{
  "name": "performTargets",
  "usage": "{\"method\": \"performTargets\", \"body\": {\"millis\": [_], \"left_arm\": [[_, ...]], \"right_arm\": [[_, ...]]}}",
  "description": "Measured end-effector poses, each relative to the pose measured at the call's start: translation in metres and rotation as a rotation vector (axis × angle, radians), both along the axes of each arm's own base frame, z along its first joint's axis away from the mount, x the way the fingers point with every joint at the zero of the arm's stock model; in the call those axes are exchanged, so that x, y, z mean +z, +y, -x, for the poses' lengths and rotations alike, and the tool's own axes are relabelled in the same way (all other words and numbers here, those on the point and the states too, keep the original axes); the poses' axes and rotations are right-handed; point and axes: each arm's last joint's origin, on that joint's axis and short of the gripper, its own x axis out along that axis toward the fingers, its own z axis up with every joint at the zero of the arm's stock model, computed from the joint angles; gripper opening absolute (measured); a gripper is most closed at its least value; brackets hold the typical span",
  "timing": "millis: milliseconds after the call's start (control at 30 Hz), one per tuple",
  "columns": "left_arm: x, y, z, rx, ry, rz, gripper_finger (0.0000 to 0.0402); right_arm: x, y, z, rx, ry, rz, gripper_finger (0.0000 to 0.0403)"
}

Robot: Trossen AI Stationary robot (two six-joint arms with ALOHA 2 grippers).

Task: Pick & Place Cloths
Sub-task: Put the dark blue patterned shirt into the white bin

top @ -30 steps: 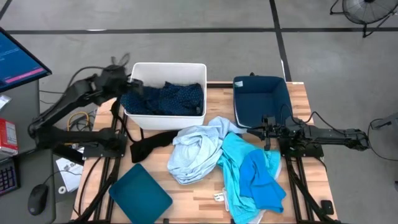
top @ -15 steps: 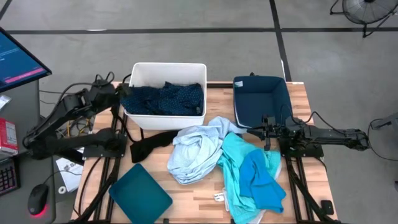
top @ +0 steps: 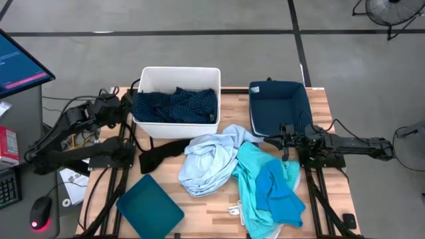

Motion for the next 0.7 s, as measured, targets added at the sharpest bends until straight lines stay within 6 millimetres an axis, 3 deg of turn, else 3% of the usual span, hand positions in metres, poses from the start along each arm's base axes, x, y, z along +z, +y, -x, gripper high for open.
{"method": "performTargets", "body": {"millis": [300, 500, 700], "left_arm": [[-0.028, 0.004, -0.007, 0.036, 0.048, 0.077, 0.0273], [-0.030, 0.011, -0.016, 0.081, -0.015, -0.017, 0.0271], [-0.026, 0.016, -0.022, 0.115, -0.075, -0.090, 0.0218]], "right_arm": [[0.000, 0.000, 0.000, 0.003, 0.003, 0.025, 0.0016], [0.000, 0.000, 0.000, 0.003, 0.003, 0.025, 0.0016], [0.000, 0.000, 0.000, 0.003, 0.003, 0.025, 0.0016]]}}
